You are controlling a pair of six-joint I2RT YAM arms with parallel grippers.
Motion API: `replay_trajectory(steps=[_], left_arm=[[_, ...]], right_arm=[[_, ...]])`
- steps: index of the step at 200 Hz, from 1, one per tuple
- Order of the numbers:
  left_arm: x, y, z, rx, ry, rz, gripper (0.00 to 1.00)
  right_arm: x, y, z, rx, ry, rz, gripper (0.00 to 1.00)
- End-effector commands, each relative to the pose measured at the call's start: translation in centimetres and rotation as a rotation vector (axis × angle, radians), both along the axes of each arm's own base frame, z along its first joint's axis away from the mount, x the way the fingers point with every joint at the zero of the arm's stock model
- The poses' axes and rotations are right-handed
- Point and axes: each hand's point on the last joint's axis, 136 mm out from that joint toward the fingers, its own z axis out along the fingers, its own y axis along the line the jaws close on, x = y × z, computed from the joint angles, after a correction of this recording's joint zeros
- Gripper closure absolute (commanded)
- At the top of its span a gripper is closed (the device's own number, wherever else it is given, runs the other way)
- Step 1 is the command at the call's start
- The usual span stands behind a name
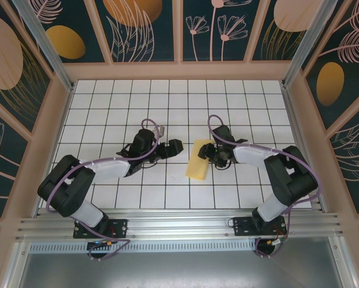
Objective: Fold a paper plane with a square sheet of paper (pick it up from the middle)
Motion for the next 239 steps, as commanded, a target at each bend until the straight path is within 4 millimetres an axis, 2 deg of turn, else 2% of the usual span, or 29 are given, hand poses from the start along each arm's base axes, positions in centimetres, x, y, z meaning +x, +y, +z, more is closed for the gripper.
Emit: replay_trajectory(steps=[1, 29, 50, 72, 86, 94, 96, 101, 140, 203, 229, 239], left_arm=[[0.4, -1.0, 0.7, -0.02, -0.018, -0.027, 0.14], [0.6, -1.5, 0.4, -0.017, -0.005, -0.044, 0.22], [0.7, -2.0, 0.0, -0.014, 0.009, -0.055, 0.32], [0.7, -3.1, -0.5, 0.007, 0.028, -0.086, 0.43], [0.7, -3.7, -1.1, 0.034, 0.042, -0.105, 0.47], [0.8, -4.0, -0.8, 0.03, 0.038, -0.106, 0.5], [0.7, -4.1, -1.6, 0.04, 0.055, -0.109, 0.51], [0.7, -4.3, -1.9, 0.041, 0.061, -0.113, 0.53], [0.7, -5.9, -2.5, 0.041, 0.083, -0.142, 0.57], [0.5, -6.7, -4.1, 0.055, 0.13, -0.152, 0.63], [0.6, -6.9, -4.7, 0.063, 0.153, -0.151, 0.71], [0.6, -7.1, -5.0, 0.066, 0.164, -0.153, 0.77]], right_arm=[[-1.3, -2.7, -5.0, -0.154, 0.075, -0.042, 0.39], [-1.4, -3.0, -5.2, -0.175, 0.077, -0.046, 0.39], [-1.5, -3.1, -5.6, -0.182, 0.086, -0.04, 0.39], [-1.7, -3.1, -6.0, -0.188, 0.096, -0.041, 0.4], [-1.8, -3.2, -6.1, -0.192, 0.098, -0.044, 0.4], [-1.8, -3.3, -6.1, -0.198, 0.098, -0.049, 0.4], [-1.8, -3.3, -6.2, -0.198, 0.099, -0.049, 0.4], [-1.9, -3.4, -6.2, -0.201, 0.1, -0.049, 0.4], [-2.2, -3.5, -6.7, -0.214, 0.113, -0.044, 0.4], [-2.4, -3.8, -7.0, -0.228, 0.117, -0.04, 0.4], [-2.4, -3.8, -7.0, -0.229, 0.117, -0.04, 0.4], [-2.4, -3.8, -7.0, -0.228, 0.118, -0.04, 0.4]])
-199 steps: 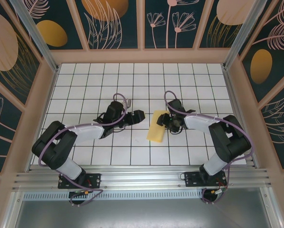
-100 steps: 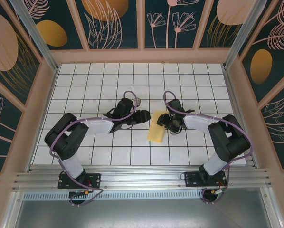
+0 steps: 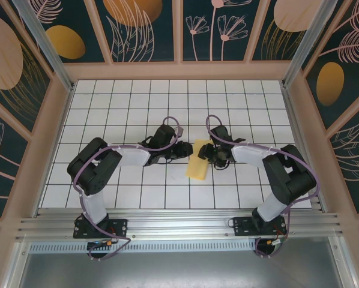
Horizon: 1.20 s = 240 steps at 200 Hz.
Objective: Fold a paper plane with a square sheet of paper (pick it up from the middle)
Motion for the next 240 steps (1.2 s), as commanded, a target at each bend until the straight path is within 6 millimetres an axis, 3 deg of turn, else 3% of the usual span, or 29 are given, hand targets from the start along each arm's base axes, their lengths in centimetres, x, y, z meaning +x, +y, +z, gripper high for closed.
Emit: replay_trajectory(steps=[1, 21, 25, 44, 106, 181, 209, 240], left_arm=[[-0.2, -0.8, -0.5, 0.007, 0.031, -0.019, 0.78], [-0.6, -0.8, -1.8, 0.034, 0.066, -0.027, 0.84], [-0.1, -1.4, -1.1, 0.023, 0.053, -0.029, 0.85], [-0.1, -1.6, -1.7, 0.041, 0.07, -0.035, 0.93], [-0.6, -2.3, -3.2, 0.075, 0.109, -0.055, 0.94], [-1.3, -0.9, -6.2, 0.172, 0.157, -0.026, 0.97], [-1.5, -0.7, -6.5, 0.186, 0.16, -0.026, 0.97], [-1.6, -0.6, -6.7, 0.194, 0.161, -0.031, 0.97]], right_arm=[[-2.5, -3.7, -6.6, -0.182, 0.114, -0.03, 0.4], [-2.5, -3.6, -6.7, -0.181, 0.116, -0.027, 0.4], [-2.5, -3.6, -6.7, -0.182, 0.116, -0.027, 0.4], [-2.6, -3.6, -6.8, -0.182, 0.117, -0.027, 0.4], [-2.7, -3.5, -6.8, -0.181, 0.119, -0.023, 0.4], [-2.4, -3.1, -6.4, -0.172, 0.111, -0.016, 0.4], [-1.2, -2.5, -4.6, -0.16, 0.075, -0.004, 0.38], [1.0, -2.0, 0.2, -0.109, -0.038, -0.01, 0.31]])
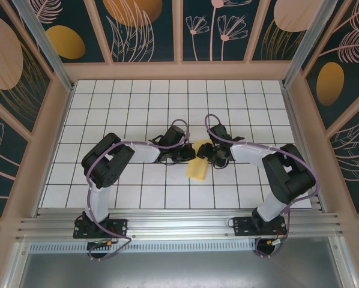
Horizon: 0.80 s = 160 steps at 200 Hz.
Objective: Fold a paper plane with a square sheet of paper (pick it up from the middle)
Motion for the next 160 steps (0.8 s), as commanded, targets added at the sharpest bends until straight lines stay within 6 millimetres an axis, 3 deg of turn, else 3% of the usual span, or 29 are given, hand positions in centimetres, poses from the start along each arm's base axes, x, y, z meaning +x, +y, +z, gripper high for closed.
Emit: replay_trajectory(steps=[1, 24, 41, 75, 87, 160], left_arm=[[-1.2, 1.3, -2.8, 0.096, 0.053, -0.003, 0.98], [-1.3, 1.3, -2.9, 0.096, 0.054, -0.006, 0.98], [-1.4, 1.2, -3.0, 0.091, 0.059, -0.013, 0.98], [-1.5, 1.3, -3.3, 0.097, 0.063, -0.013, 0.98], [-1.6, 1.3, -3.4, 0.096, 0.068, -0.015, 0.98], [-1.7, 1.4, -3.6, 0.102, 0.071, -0.019, 0.99]], right_arm=[[0.8, -2.3, -0.5, -0.104, -0.041, -0.022, 0.31], [1.4, -2.6, 3.0, -0.05, -0.122, -0.042, 0.28], [1.1, -1.8, 4.8, 0.04, -0.167, -0.021, 0.36], [-0.1, 1.6, 6.1, 0.288, -0.188, 0.063, 0.82], [-0.3, 2.2, 5.9, 0.327, -0.176, 0.076, 0.92], [-1.4, 1.6, 2.3, 0.365, -0.09, 0.079, 0.93]])
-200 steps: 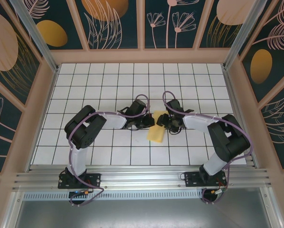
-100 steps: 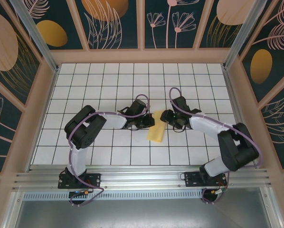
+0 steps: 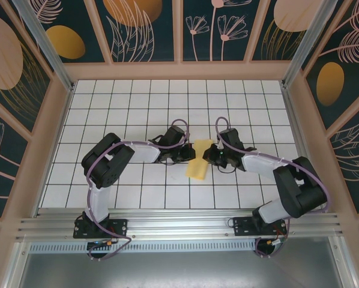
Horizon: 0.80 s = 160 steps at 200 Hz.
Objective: Fold a paper plane with a square sheet of paper (pick it up from the middle)
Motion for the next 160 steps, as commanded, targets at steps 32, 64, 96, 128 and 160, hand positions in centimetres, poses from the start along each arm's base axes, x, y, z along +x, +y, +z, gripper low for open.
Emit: replay_trajectory(steps=[32, 64, 96, 128, 160], left_arm=[[-1.6, 1.4, -3.6, 0.102, 0.073, -0.014, 0.99], [-1.7, 1.4, -3.7, 0.104, 0.073, -0.016, 0.99], [-1.8, 1.4, -3.9, 0.104, 0.08, -0.02, 1.0], [-1.9, 1.5, -4.0, 0.106, 0.082, -0.023, 1.0], [-2.0, 1.5, -4.0, 0.107, 0.084, -0.024, 1.0]], right_arm=[[-0.8, -0.6, -2.0, 0.028, 0.031, 0.021, 0.93], [-1.8, -1.7, -3.6, -0.001, 0.06, 0.016, 0.93], [-2.9, -2.6, -5.4, -0.012, 0.094, 0.009, 0.93], [-2.8, -3.0, -4.8, 0.004, 0.075, 0.002, 0.92], [-2.1, -1.6, -0.5, 0.104, -0.031, 0.043, 0.92]])
